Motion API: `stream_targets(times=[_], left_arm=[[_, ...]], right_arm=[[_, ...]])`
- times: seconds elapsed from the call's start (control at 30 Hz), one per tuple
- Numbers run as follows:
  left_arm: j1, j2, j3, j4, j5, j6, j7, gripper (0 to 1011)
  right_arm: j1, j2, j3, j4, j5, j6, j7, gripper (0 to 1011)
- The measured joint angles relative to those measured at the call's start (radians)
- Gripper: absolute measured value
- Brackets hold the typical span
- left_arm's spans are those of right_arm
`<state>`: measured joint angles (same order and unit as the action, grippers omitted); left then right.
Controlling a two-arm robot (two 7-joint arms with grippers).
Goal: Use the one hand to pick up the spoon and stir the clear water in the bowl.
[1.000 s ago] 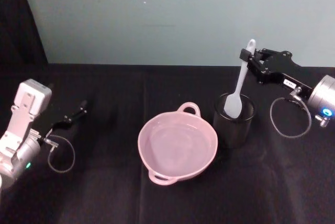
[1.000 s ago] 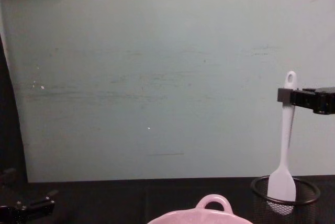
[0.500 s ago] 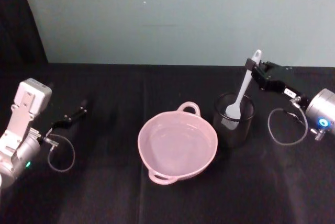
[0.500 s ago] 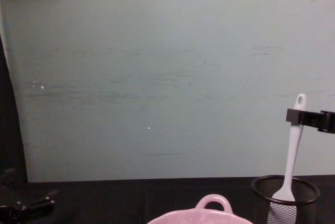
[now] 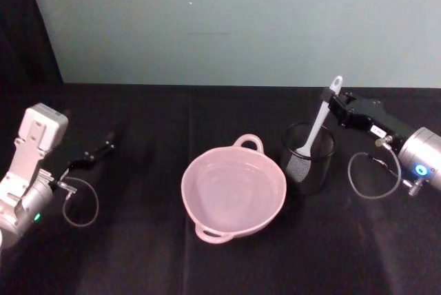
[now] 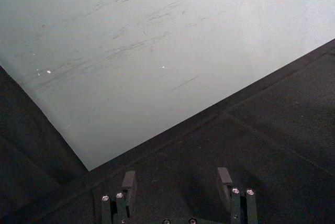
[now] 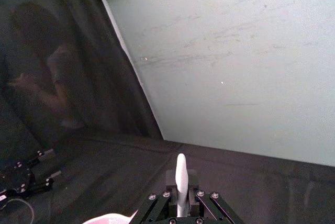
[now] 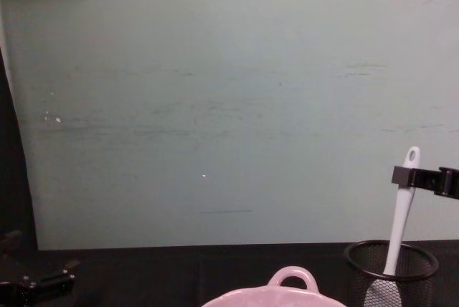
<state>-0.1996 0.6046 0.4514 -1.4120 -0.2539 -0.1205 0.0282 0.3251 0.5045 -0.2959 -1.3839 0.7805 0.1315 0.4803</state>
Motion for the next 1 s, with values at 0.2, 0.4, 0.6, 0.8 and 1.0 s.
stream_targets(times=[0.2,0.4,0.6,0.8,1.0], left_arm=[[0.0,0.0,0.0,0.0,0.0,0.0,0.0,1005],[0.0,0.0,0.0,0.0,0.0,0.0,0.0,1005],[0.0,0.0,0.0,0.0,0.0,0.0,0.0,1005],[0.0,0.0,0.0,0.0,0.0,0.0,0.0,1005],[0.0,0.0,0.0,0.0,0.0,0.0,0.0,1005]], right_arm=[[0.0,-0.002,-0.004,0.015,0.029,0.004,-0.004,118],[-0.007,-0.006,-0.001,0.029,0.067,0.0,-0.006,160],[-0.015,0.002,0.001,0.027,0.085,0.001,-0.029,354],[-0.035,0.016,0.003,0.021,0.094,-0.004,-0.044,510],[-0.051,0.026,0.003,0.021,0.099,-0.008,-0.047,713]])
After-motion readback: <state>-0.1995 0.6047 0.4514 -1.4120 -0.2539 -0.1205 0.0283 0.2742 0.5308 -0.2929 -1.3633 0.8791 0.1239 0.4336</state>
